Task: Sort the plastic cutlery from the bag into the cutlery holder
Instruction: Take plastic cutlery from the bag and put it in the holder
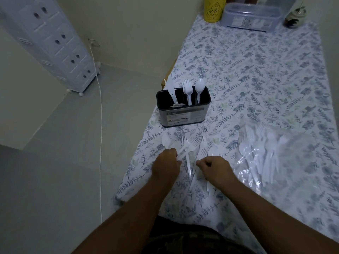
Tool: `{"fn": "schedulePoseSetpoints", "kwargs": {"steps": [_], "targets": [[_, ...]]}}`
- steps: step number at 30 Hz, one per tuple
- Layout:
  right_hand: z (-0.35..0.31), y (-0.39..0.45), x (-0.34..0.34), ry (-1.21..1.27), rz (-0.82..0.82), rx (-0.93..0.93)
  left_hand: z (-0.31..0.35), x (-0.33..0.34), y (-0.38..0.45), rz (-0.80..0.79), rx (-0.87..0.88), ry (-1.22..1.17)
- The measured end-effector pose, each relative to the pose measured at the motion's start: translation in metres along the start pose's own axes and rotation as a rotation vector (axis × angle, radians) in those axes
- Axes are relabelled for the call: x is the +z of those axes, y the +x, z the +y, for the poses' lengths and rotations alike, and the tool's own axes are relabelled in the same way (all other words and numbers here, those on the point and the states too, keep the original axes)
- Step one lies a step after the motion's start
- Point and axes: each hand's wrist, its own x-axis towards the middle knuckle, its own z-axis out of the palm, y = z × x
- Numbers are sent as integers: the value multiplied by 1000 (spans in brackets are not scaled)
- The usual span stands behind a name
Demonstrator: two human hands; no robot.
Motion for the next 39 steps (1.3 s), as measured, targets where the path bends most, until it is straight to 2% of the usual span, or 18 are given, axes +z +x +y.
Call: {"fn": "schedulePoseSetpoints", "kwargs": {"steps": [3,7,10,12,14,16,18,24,28,31,34,36,39], "targets": [[5,-5,-2,78,-8,54,4,-1,1,1,20,16],[1,-10,-2,355,5,166,21,-3,-12,17,-38,-261],[-7,-12,-3,530,-22,245,36,-4,-29,-103,-136,-554],[-9,-13,-3,544,-28,258,43,-4,-37,-209,-142,-634],[-7,-12,-3,567,-15,274,43,-4,-38,-163,-73,-511],[-5,-12,-5,639,-29,312,37,-6,-29,20,-4,-316],[-2,-14,-7,700,-77,354,31,-9,-15,106,13,-202],[4,-21,-9,650,-97,361,21,0,17,-9,-8,113],[3,-18,-12,818,-109,376,29,2,17,-11,-31,60],[6,-13,-14,843,-86,359,49,-1,1,-10,-23,-135],[9,-11,-18,858,-123,344,68,-2,-20,-103,-6,-311],[8,-13,-20,798,-137,327,74,-2,-29,-140,54,-358],[10,-13,-21,693,-99,320,71,-1,-34,-71,136,-331]]}}
